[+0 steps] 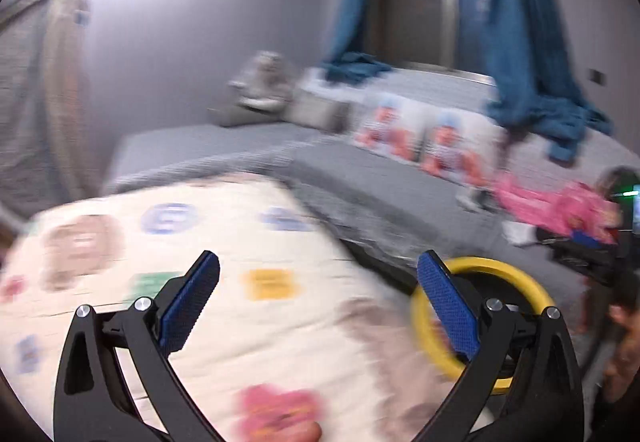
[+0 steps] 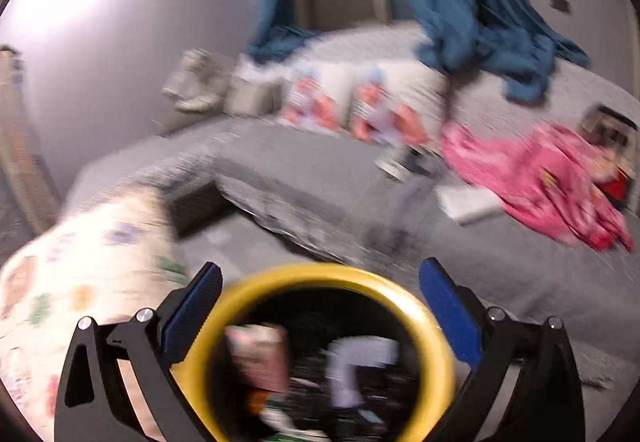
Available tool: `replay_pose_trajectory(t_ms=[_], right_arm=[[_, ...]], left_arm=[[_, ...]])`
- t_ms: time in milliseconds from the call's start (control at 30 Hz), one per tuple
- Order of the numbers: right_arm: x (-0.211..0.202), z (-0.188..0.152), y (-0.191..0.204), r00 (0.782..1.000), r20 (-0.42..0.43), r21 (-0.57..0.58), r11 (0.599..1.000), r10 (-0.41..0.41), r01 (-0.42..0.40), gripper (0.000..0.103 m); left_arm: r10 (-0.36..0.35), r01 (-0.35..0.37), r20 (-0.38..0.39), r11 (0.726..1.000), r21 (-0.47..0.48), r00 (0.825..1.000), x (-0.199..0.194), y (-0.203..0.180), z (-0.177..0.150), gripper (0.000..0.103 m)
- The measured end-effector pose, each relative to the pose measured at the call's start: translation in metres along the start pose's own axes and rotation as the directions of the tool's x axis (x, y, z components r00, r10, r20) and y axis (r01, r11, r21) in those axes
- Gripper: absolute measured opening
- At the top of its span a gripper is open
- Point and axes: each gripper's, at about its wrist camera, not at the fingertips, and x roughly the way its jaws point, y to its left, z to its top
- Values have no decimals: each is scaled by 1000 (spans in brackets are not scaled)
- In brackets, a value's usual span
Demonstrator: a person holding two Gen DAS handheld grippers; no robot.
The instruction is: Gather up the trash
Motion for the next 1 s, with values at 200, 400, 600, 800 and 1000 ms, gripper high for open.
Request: replay_pose_trajectory(t_ms=[200,400,600,800,1000], right_arm=[[-80,7,86,944,139,-98,953,298,-287,95],[-125,-13,134,891,161,-180,900,424,-396,95],[-141,-41,144,890,155,-210,895,429,-394,95],[-149,-62,153,897,142,-231,895,419,-382,95],[-148,-67,156,898,124,-236,891,423,-387,95]], left_arm=[[281,-278,106,959,-47,954,-86,60,-5,95],[449,-428,72,881,-202,891,-152,95,-29,95],[524,-498,55,834,-239,850,-182,101,-58,95],[530,-496,80,829,-259,844,-191,97,-76,95],[493,-460,76,848,-264,866,-190,93,-79,95]])
